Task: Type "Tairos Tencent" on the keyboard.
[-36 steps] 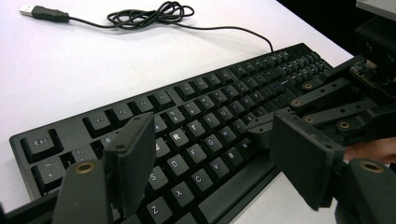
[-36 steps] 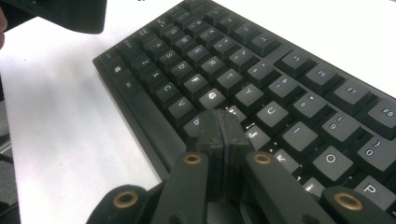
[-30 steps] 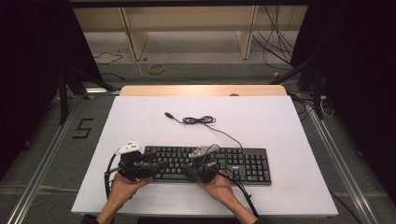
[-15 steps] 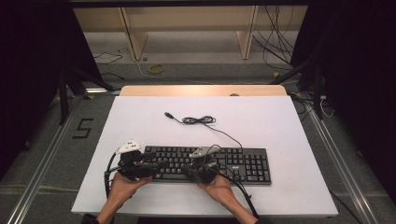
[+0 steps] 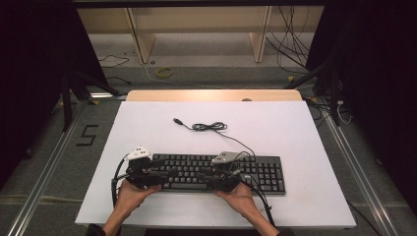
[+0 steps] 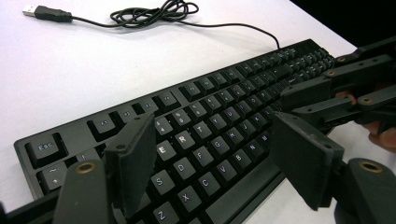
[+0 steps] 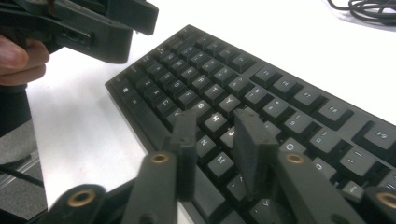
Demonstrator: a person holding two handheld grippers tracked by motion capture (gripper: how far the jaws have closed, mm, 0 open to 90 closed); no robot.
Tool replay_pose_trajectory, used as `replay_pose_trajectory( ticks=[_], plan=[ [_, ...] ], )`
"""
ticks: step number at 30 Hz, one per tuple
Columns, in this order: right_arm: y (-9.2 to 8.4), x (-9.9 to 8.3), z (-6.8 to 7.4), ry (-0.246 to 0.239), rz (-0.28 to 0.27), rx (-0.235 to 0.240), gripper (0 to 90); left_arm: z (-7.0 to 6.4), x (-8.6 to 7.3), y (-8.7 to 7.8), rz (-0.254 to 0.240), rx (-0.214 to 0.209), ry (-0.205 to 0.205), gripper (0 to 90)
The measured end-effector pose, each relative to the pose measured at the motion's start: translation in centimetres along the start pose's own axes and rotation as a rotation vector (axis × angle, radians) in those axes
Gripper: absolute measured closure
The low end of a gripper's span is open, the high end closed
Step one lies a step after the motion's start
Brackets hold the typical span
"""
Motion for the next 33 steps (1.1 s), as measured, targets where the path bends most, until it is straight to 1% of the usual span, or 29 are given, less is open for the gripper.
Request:
replay_pose_trajectory(
  ticks=[2,6,7,8,12,13,14,21,25,30,33],
  plan=[
    [-0.4,0.0,0.0,0.003,-0.009,0.004,66.9,0.0,0.0,0.1,0.007,0.0,0.005,31.6],
    [-0.9,-0.1,0.0,0.004,-0.021,0.017,59.8,0.0,0.1,0.1,0.006,-0.001,0.0,31.5],
    [-0.9,-0.1,0.0,0.004,-0.021,0.017,59.8,-0.1,0.1,0.1,0.005,0.0,-0.001,31.5],
    [-1.2,-0.1,0.1,0.002,-0.023,0.022,56.2,-0.1,0.1,0.1,0.006,0.0,0.0,31.4],
    [-1.8,-0.2,0.0,0.008,-0.038,0.023,51.2,-0.1,0.2,0.4,0.02,0.0,0.007,31.3],
    [-1.8,-0.2,0.0,0.008,-0.038,0.023,51.2,-0.1,0.2,0.4,0.02,0.0,0.007,31.3],
    [-2.1,-0.2,-0.1,0.006,-0.045,0.021,48.2,-0.1,0.2,0.5,0.021,0.001,0.007,31.3],
    [-3.2,-0.5,-0.4,0.015,-0.068,0.007,45.1,-0.2,0.4,0.8,0.031,-0.003,0.01,33.2],
    [-3.7,-0.7,-0.6,0.016,-0.075,-0.001,44.1,-0.3,0.5,1.1,0.044,0.0,0.024,33.9],
    [-4.1,-0.8,-0.6,0.012,-0.085,-0.007,43.1,-0.2,0.5,1.4,0.052,0.0,0.022,36.2],
    [-4.6,-1.1,-0.7,0.003,-0.093,-0.017,42.6,-0.2,0.6,1.6,0.061,-0.01,0.011,40.8]
  ],
)
Point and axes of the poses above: each handheld gripper's, and its own axes: y roughly forward along the jaws, x roughly out of its top, z roughly to its left, the point moved 5 cm from there along y, roughly forward along the jaws, and after that the axes turned 8 degrees about -y, right-handed, at the moved point
